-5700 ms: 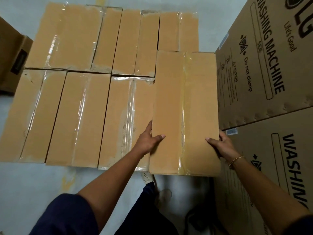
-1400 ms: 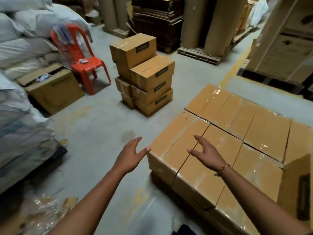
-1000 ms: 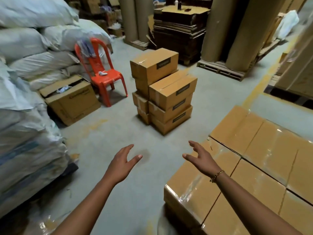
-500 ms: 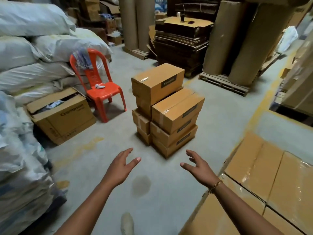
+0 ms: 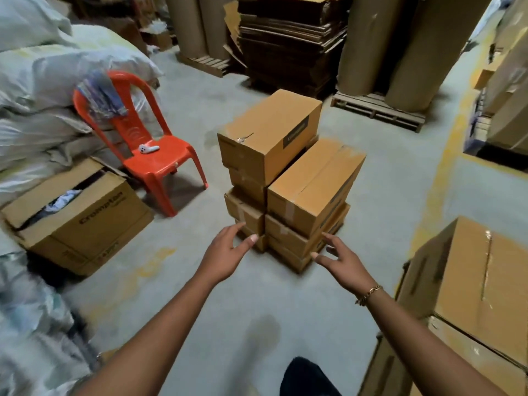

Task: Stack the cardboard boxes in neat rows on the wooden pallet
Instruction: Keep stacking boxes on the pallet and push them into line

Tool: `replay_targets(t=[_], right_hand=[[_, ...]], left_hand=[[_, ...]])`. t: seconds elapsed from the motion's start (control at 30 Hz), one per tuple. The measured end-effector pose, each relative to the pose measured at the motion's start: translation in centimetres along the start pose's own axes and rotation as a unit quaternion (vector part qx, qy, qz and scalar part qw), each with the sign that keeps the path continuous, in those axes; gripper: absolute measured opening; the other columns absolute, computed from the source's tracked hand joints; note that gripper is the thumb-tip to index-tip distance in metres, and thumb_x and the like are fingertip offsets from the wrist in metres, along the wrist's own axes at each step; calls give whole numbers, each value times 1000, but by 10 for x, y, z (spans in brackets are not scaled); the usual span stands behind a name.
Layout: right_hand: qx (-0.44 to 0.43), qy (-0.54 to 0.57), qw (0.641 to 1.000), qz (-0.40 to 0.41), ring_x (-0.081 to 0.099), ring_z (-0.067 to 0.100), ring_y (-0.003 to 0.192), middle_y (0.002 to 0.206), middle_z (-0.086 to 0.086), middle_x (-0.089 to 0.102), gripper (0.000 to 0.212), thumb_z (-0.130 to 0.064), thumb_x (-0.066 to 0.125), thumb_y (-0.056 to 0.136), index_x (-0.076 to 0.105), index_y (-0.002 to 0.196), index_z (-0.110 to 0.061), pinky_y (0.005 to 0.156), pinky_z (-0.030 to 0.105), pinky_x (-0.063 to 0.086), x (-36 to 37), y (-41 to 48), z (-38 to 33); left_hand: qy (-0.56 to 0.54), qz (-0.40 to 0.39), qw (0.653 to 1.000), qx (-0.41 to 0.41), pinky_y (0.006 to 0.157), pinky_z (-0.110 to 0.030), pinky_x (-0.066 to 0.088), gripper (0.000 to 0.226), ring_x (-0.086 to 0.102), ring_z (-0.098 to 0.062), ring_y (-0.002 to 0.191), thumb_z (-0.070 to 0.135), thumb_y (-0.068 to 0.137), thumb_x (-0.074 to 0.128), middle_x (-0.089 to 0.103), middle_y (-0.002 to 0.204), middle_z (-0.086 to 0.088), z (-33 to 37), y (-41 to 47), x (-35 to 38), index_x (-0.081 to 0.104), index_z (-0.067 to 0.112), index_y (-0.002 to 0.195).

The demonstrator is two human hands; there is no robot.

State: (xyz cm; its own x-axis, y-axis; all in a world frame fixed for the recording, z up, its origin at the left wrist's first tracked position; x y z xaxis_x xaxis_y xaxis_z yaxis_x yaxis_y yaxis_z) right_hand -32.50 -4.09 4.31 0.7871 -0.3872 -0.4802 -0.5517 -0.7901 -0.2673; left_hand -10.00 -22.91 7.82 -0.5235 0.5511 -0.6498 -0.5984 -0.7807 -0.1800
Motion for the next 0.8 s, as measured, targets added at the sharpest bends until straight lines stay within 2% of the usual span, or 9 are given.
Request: replay_targets(t=[0.2, 0.3, 0.5, 0.6, 0.8], right_hand=[[15, 14, 1000, 13, 42, 18, 142, 156, -3, 44, 69, -41, 70, 94, 39, 154, -26, 109, 29, 35, 1, 103, -21], [20, 24, 999, 9, 43, 17, 141, 155, -4, 44, 69, -42, 70, 93, 39, 153, -27, 114, 36, 37, -2, 164, -26], [56, 35, 997, -32, 51, 17, 134, 153, -3, 47, 67, -41, 71, 93, 41, 151, -27, 107, 32, 42, -7, 277, -49], [68, 47, 996, -35, 53, 16, 130, 151, -5, 48, 65, -41, 70, 93, 41, 150, -27, 102, 30, 42, -6, 320, -66], [105, 79, 991, -23, 52, 15, 131, 153, -4, 47, 67, -42, 68, 95, 38, 152, -26, 108, 33, 42, 15, 398, -83]], left_hand=[[-5, -27, 1000, 13, 109, -39, 42, 60, 42, -22, 143, 59, 98, 56, 44, 157, 2, 7, 122, -5, 47, 31, 150], [-4, -34, 999, 11, 110, -39, 41, 61, 41, -21, 144, 59, 98, 55, 42, 158, 2, 10, 189, -7, 46, 31, 151], [-1, -26, 1000, 14, 107, -35, 40, 60, 43, -20, 142, 58, 98, 56, 46, 155, 1, 26, 312, -35, 50, 28, 149], [-6, -19, 1000, 12, 107, -36, 38, 59, 40, -21, 144, 56, 98, 57, 44, 157, 0, 29, 358, -52, 50, 27, 149], [6, -43, 999, 9, 109, -43, 42, 58, 46, -25, 138, 53, 97, 62, 47, 154, -3, 9, 465, -69, 54, 24, 146]])
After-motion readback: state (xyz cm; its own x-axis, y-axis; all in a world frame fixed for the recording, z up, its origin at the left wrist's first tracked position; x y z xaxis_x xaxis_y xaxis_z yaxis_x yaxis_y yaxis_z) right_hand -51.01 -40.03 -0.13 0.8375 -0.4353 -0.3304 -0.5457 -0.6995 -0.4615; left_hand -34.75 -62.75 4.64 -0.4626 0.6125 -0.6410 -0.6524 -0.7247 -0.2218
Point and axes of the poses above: each hand's wrist, its own y-axis towards the middle knuckle, its own x-axis out of the palm, z = x × y, the point moved 8 cm from there along y, towards the middle knuckle
